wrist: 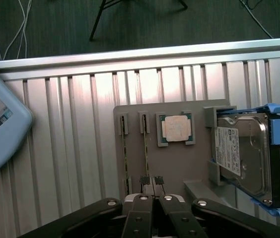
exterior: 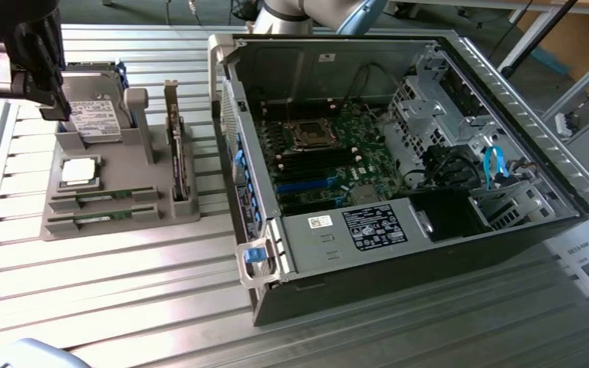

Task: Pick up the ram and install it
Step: 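Pick up the ram and move it above insertion slot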

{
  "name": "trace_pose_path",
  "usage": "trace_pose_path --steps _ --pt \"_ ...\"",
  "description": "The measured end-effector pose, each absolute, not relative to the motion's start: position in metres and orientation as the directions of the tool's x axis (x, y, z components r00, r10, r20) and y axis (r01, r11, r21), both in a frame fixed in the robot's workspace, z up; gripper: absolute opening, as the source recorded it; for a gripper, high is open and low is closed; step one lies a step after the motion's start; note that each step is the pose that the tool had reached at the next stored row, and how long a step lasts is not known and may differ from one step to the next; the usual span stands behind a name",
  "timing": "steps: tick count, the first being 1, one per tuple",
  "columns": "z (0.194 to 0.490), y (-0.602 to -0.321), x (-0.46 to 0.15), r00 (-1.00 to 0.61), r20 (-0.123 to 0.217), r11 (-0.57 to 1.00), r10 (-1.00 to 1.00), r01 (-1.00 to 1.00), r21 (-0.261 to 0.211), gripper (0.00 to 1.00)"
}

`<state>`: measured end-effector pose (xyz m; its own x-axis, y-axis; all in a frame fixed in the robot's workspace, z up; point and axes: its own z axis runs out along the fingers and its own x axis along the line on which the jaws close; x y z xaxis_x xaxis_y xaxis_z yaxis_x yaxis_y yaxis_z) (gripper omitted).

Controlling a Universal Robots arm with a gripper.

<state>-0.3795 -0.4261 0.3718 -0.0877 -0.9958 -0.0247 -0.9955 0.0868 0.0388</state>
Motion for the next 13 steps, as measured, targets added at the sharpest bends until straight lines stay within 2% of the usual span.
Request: trace_pose_path --steps 13 --pt "0.3681 -0.4261 -0.3795 -0.088 -0.025 0.087 -0.996 -0.995 0.039 0.1"
